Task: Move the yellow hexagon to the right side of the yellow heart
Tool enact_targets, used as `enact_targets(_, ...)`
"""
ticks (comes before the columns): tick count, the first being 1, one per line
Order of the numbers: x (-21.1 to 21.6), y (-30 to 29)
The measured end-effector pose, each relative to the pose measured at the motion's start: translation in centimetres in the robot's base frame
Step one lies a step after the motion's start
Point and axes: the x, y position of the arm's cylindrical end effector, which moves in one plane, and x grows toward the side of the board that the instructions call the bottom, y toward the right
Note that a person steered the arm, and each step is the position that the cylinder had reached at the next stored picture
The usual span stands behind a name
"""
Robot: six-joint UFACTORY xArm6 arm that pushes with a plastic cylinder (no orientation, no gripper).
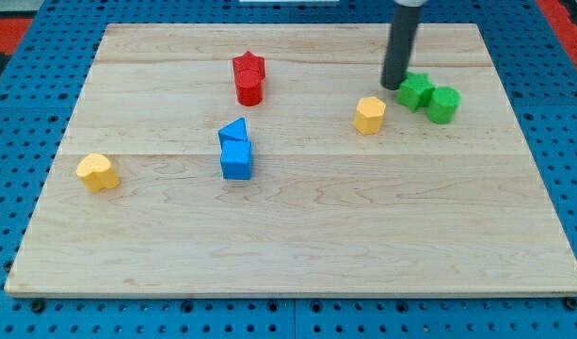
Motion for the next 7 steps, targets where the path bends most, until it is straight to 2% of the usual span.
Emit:
enact_targets(1,-0.7,-2.6)
enact_targets(2,-0.7,-2.8)
enact_targets(4,4.7,-2.4)
enact_targets(5,6.0,-6.8)
enact_targets(6,7.6,-6.6)
enact_targets(7,7.4,-10.7)
